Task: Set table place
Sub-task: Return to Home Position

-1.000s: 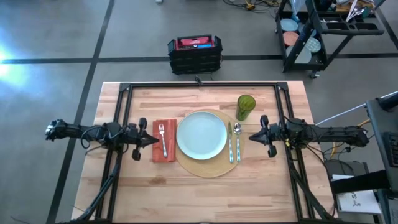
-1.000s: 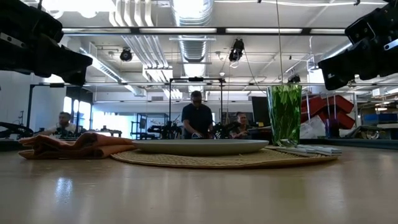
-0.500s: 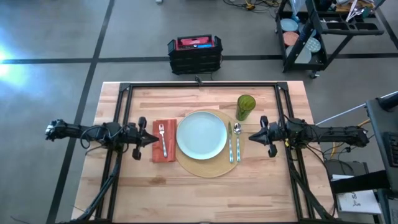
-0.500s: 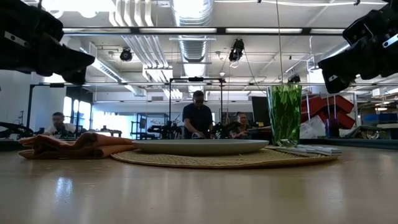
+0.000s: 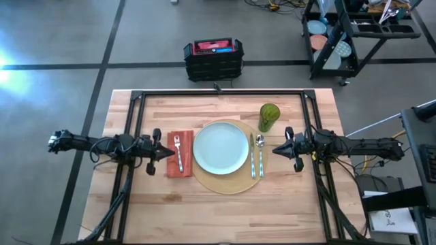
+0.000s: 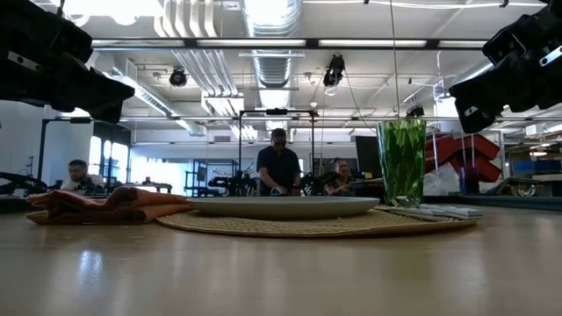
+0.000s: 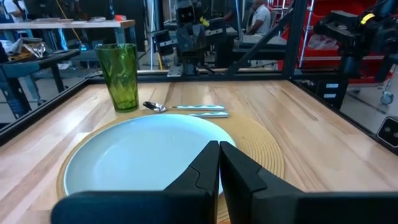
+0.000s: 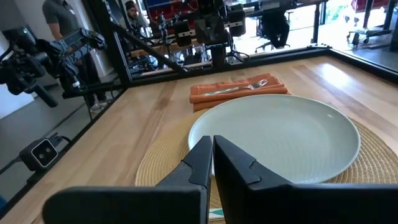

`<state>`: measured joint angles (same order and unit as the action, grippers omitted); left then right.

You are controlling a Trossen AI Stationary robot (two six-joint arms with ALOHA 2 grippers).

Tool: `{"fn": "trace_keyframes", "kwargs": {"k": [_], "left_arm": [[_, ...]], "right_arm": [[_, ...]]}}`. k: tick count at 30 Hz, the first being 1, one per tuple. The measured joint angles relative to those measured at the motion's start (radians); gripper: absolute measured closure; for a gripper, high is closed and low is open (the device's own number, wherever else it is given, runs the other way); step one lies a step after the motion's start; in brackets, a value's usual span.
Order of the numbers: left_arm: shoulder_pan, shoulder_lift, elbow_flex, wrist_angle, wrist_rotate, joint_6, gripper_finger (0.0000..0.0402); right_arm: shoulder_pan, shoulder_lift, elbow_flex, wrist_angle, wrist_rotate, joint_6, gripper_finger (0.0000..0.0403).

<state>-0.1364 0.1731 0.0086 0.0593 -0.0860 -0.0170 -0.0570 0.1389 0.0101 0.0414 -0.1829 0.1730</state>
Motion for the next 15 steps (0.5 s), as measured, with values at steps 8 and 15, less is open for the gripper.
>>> {"fn": "trace_keyframes", "kwargs": {"k": [8, 15], "left_arm": [[0.000, 0.025, 0.000, 0.000, 0.000, 0.000, 0.0402], [0.000, 0.044, 0.000, 0.000, 0.000, 0.000, 0.0402]], "right_arm": [[0.000, 0.000, 0.000, 0.000, 0.000, 0.000, 0.0403], [0.000, 0.000, 0.000, 0.000, 0.000, 0.000, 0.0403]]}}
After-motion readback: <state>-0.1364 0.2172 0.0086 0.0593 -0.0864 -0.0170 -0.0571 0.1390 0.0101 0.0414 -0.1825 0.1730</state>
